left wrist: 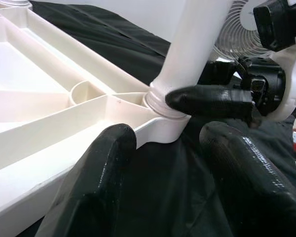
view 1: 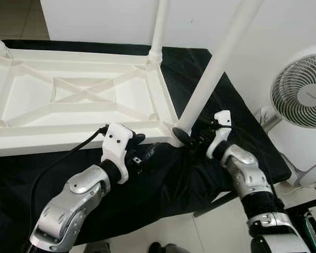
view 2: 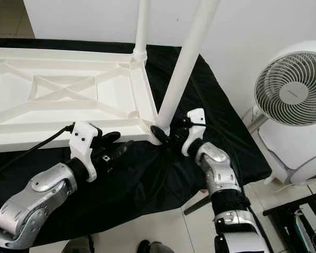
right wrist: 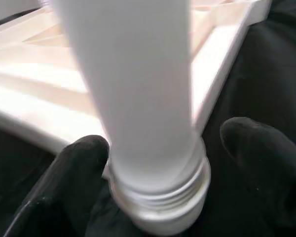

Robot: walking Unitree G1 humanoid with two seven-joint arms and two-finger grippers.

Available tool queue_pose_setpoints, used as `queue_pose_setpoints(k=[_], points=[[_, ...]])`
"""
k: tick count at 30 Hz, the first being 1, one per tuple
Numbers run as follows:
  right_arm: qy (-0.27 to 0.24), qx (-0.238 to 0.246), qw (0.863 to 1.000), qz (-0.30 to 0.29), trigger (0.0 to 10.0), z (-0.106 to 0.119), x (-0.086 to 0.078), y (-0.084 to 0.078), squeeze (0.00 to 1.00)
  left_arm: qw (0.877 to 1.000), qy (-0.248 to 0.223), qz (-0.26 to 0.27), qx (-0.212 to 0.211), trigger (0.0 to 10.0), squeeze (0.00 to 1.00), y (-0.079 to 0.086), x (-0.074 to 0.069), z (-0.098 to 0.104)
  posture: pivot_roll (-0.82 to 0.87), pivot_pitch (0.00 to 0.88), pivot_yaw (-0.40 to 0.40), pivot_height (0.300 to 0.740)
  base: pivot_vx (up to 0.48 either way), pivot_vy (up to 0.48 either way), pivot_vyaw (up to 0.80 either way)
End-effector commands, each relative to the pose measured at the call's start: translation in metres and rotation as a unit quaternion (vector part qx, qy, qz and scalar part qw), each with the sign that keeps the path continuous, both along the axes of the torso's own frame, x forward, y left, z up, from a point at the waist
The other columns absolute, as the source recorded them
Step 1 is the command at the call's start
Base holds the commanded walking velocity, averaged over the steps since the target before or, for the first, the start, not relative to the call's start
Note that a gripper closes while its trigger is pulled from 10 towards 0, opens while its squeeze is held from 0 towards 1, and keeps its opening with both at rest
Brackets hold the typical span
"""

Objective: Building children table

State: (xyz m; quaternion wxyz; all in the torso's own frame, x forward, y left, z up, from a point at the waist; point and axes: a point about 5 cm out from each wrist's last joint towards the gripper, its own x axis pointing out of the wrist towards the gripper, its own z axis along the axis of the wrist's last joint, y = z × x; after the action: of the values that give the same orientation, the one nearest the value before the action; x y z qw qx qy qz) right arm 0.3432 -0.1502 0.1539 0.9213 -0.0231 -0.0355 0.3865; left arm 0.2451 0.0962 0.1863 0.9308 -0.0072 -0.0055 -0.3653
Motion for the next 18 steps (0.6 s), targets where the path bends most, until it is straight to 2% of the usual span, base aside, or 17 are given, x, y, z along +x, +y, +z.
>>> queue_pose_setpoints(k=[1, 4, 8, 13, 18], points=[[-0.003, -0.018, 1.000, 0.021, 10.0, -0.001, 0.001, -0.002, 0.00, 0.999, -0.003, -0.032, -0.003, 10.0, 0.00, -0.004, -0.004, 0.001, 0.22, 0.115, -0.144, 0.740, 0.000, 0.000, 0.00], [-0.005, -0.025, 0.999, 0.031, 10.0, 0.001, 0.005, -0.001, 0.00, 0.999, -0.004, -0.032, -0.003, 10.0, 0.00, -0.004, -0.004, 0.001, 0.22, 0.111, -0.143, 0.740, 0.000, 0.000, 0.00], [-0.018, -0.035, 0.998, 0.038, 10.0, 0.013, 0.023, 0.009, 0.00, 0.999, -0.008, -0.033, -0.002, 10.0, 0.00, -0.005, -0.003, 0.003, 0.23, 0.099, -0.143, 0.740, 0.000, 0.000, 0.00], [-0.020, -0.046, 0.997, 0.051, 10.0, 0.014, 0.027, 0.020, 0.00, 0.999, -0.009, -0.033, -0.002, 10.0, 0.00, -0.005, -0.003, 0.003, 0.23, 0.099, -0.143, 0.740, 0.000, 0.000, 0.00], [-0.004, -0.064, 0.996, 0.067, 10.0, 0.005, 0.027, 0.037, 0.00, 0.999, -0.010, -0.033, -0.002, 10.0, 0.00, -0.006, -0.002, 0.004, 0.23, 0.104, -0.139, 0.740, 0.000, 0.000, 0.00]])
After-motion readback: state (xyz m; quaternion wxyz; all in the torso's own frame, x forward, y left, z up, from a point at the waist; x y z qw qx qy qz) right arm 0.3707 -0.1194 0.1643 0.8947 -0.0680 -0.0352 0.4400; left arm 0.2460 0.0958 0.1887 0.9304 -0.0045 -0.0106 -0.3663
